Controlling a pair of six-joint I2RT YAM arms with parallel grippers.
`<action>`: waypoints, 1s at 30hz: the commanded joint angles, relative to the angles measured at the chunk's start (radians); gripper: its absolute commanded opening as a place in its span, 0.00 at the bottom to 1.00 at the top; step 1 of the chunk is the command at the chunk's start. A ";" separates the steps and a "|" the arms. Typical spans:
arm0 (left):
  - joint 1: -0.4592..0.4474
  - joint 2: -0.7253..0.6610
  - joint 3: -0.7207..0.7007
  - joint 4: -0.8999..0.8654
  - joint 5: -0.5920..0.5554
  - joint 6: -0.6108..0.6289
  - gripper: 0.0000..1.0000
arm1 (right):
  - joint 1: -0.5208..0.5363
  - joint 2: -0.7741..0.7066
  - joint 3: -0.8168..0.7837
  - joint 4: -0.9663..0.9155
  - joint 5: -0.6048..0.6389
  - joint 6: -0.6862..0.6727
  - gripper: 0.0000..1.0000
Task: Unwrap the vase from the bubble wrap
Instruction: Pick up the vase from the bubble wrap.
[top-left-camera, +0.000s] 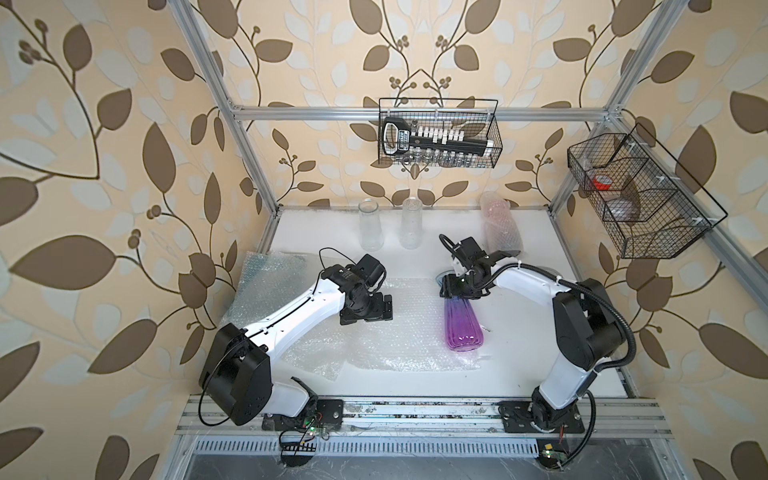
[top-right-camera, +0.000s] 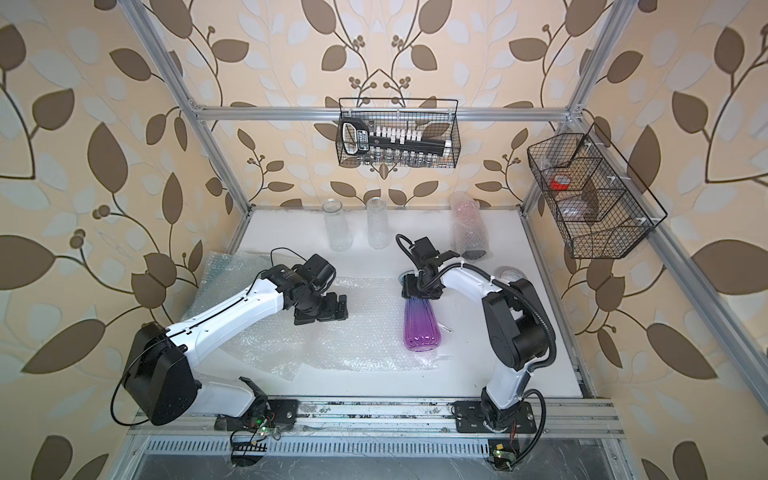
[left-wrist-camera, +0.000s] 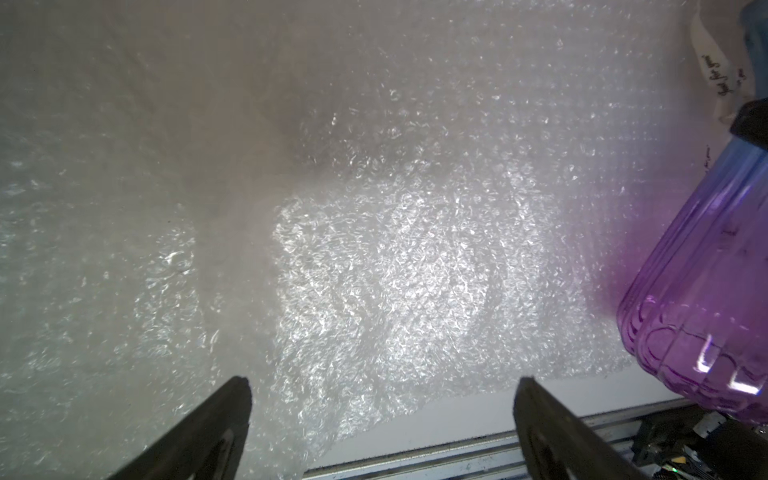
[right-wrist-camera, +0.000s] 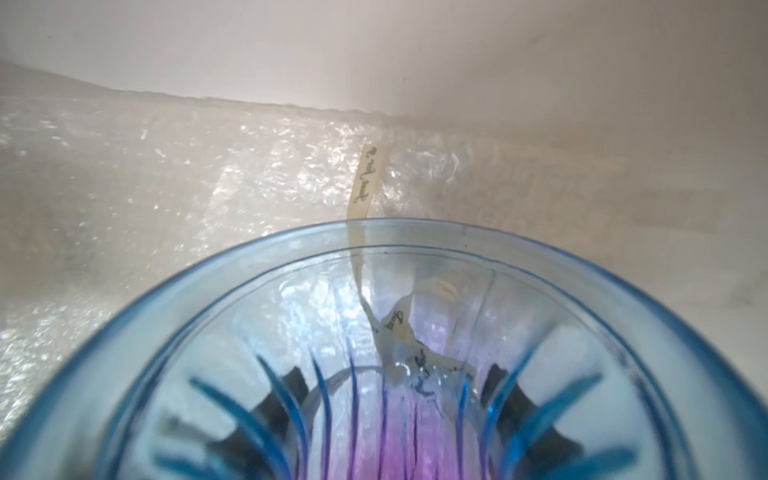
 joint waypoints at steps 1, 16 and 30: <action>-0.001 0.019 -0.012 0.025 0.030 0.009 0.99 | -0.004 -0.108 -0.008 0.080 -0.067 -0.014 0.00; -0.002 0.137 0.026 -0.009 0.105 0.013 0.99 | -0.005 -0.526 -0.291 0.596 -0.072 -0.130 0.00; -0.001 0.203 0.084 -0.010 0.250 0.044 0.99 | -0.150 -0.256 -0.310 1.364 -0.131 -0.342 0.00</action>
